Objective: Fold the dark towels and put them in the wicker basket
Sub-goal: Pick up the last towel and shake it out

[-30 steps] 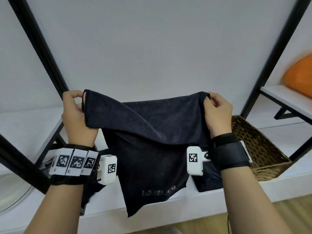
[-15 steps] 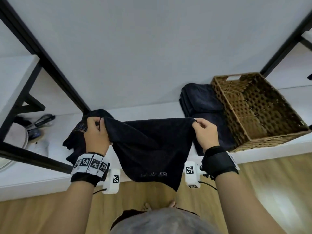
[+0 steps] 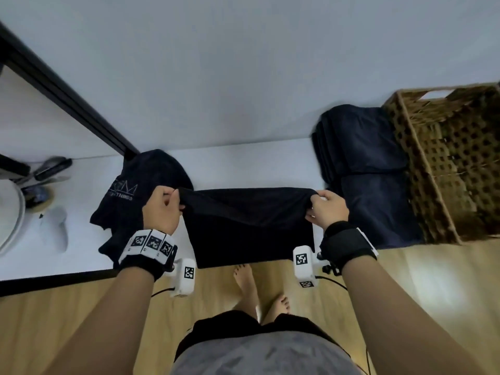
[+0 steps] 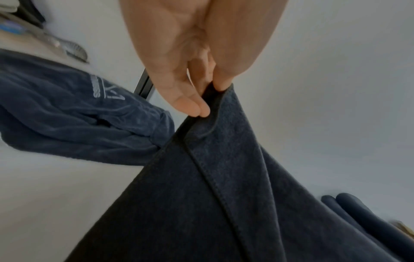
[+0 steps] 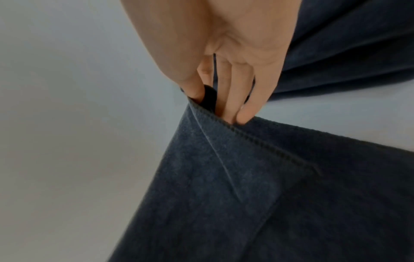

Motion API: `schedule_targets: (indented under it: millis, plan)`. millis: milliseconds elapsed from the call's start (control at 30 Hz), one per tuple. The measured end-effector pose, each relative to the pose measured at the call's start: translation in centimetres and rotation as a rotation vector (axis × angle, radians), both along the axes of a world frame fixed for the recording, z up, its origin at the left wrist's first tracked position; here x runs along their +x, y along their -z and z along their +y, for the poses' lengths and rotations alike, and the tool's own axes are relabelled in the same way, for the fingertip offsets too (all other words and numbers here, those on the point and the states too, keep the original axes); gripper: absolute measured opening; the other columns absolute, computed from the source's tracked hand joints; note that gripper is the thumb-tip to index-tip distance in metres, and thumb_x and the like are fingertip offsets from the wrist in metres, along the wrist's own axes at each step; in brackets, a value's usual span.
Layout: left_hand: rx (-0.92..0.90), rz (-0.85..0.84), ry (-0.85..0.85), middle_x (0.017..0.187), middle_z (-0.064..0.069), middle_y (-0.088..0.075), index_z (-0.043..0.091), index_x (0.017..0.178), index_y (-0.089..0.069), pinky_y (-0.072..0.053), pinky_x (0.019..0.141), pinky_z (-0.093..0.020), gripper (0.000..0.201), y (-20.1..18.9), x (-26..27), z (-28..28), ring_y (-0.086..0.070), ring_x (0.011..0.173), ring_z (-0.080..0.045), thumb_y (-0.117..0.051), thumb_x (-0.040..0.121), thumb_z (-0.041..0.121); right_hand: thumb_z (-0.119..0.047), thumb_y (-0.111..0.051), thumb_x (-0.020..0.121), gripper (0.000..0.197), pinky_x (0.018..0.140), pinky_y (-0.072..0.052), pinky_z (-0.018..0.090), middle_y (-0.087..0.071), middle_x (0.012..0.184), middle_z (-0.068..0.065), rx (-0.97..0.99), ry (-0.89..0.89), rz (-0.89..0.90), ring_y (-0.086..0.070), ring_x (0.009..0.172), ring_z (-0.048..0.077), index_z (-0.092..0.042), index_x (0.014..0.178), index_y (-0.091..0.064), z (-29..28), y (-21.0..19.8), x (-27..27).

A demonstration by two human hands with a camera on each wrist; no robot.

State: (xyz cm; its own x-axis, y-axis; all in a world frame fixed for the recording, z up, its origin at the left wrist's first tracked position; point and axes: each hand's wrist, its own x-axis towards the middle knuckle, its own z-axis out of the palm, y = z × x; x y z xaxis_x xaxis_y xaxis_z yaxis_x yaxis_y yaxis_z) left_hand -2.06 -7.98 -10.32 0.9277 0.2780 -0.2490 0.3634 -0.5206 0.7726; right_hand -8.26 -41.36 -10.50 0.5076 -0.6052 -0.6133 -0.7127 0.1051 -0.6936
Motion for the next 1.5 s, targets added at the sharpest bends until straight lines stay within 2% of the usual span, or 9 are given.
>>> schedule_targets:
  millis: [400, 567, 700, 800, 900, 1100, 1300, 1400, 1500]
  plan:
    - [-0.130, 0.187, 0.027, 0.085, -0.011, -0.069, 0.010, 0.097, -0.058, -0.052, 0.045, -0.019, 0.013, 7.2, 7.3, -1.1, -0.071, 0.055, -0.019, -0.053, 0.099, 0.021, -0.002, -0.022, 0.104, 0.029, 0.049, -0.059, 0.032, -0.065, 0.092, 0.022, 0.728, 0.451, 0.010, -0.066, 0.079, 0.028, 0.008, 0.120, -0.044, -0.7, 6.3, 9.1]
    - [-0.038, 0.211, 0.071, 0.072, -0.010, -0.069, 0.027, 0.111, -0.065, -0.050, 0.044, -0.021, 0.028, 9.7, 10.0, -1.0, -0.064, 0.045, -0.016, -0.045, 0.099, 0.011, -0.006, -0.022, 0.106, 0.036, 0.074, -0.059, 0.032, -0.067, 0.112, 0.020, 0.838, 0.616, -0.001, -0.067, 0.094, 0.027, 0.004, 0.138, -0.035, -0.7, 8.7, 11.7]
    - [0.011, 0.330, 0.278, 0.083, -0.008, -0.068, 0.027, 0.093, -0.066, -0.052, 0.053, -0.027, 0.045, 10.5, 11.5, -1.1, -0.066, 0.065, -0.032, -0.035, 0.094, -0.004, 0.004, -0.046, 0.095, 0.039, 0.073, -0.057, 0.027, -0.066, 0.111, 0.014, 0.404, 0.169, -0.021, -0.069, 0.087, 0.019, -0.020, 0.126, -0.046, -0.1, 9.9, 11.5]
    - [0.047, 0.362, 0.455, 0.097, 0.001, -0.066, 0.023, 0.091, -0.067, -0.050, 0.060, -0.012, 0.032, 10.3, 12.4, -0.8, -0.065, 0.074, -0.012, -0.055, 0.087, -0.007, 0.002, -0.053, 0.081, 0.058, 0.082, -0.044, 0.019, -0.064, 0.097, 0.004, -0.218, -0.594, 0.044, -0.060, 0.086, 0.016, -0.034, 0.126, -0.057, -0.4, 10.5, 11.3]
    - [0.143, 0.354, 0.585, 0.093, 0.014, -0.066, 0.028, 0.092, -0.070, -0.038, 0.071, -0.004, 0.021, 9.7, 13.4, -0.5, -0.059, 0.081, 0.003, -0.080, 0.077, 0.017, 0.007, -0.050, 0.080, 0.059, 0.083, -0.033, 0.009, -0.052, 0.103, 0.004, -0.371, -0.888, 0.020, -0.052, 0.087, 0.014, -0.029, 0.123, -0.067, -0.6, 11.2, 11.4]
    - [0.117, 0.320, 0.682, 0.110, -0.004, -0.062, 0.018, 0.106, -0.074, -0.045, 0.099, -0.027, 0.039, 9.8, 13.8, -0.1, -0.061, 0.101, -0.018, -0.063, 0.083, -0.012, -0.009, -0.058, 0.087, 0.030, 0.075, -0.032, 0.005, -0.054, 0.091, 0.001, -0.445, -0.790, -0.033, -0.051, 0.082, 0.014, -0.026, 0.101, -0.077, -0.8, 11.5, 12.1]
    - [-0.125, 0.259, 0.292, 0.080, 0.001, -0.073, 0.011, 0.094, -0.075, -0.058, 0.073, -0.020, 0.009, 11.0, 13.3, -0.4, -0.072, 0.075, -0.016, -0.070, 0.088, 0.013, -0.042, -0.050, 0.095, 0.036, 0.067, -0.057, 0.035, -0.062, 0.063, 0.000, -0.198, -0.289, 0.015, -0.067, 0.054, 0.018, -0.018, 0.069, -0.060, -1.8, 11.1, 14.3]
    - [-0.071, 0.244, 0.073, 0.073, -0.011, -0.070, 0.012, 0.086, -0.064, -0.056, 0.048, -0.023, 0.023, 11.2, 13.5, -0.8, -0.071, 0.056, -0.021, -0.056, 0.098, 0.030, -0.030, -0.047, 0.100, 0.023, 0.056, -0.055, 0.028, -0.069, 0.077, 0.006, -0.110, -0.165, 0.048, -0.067, 0.051, 0.014, -0.015, 0.094, -0.064, -1.8, 10.8, 15.0]
    - [0.013, 0.275, 0.028, 0.069, -0.011, -0.069, 0.007, 0.093, -0.060, -0.052, 0.041, -0.022, 0.029, 11.2, 13.7, -1.3, -0.069, 0.048, -0.019, -0.051, 0.099, 0.033, -0.021, -0.055, 0.095, 0.039, 0.077, -0.058, 0.029, -0.069, 0.096, 0.002, -0.007, -0.139, 0.048, -0.072, 0.078, 0.015, -0.017, 0.134, -0.049, -1.7, 10.9, 14.8]
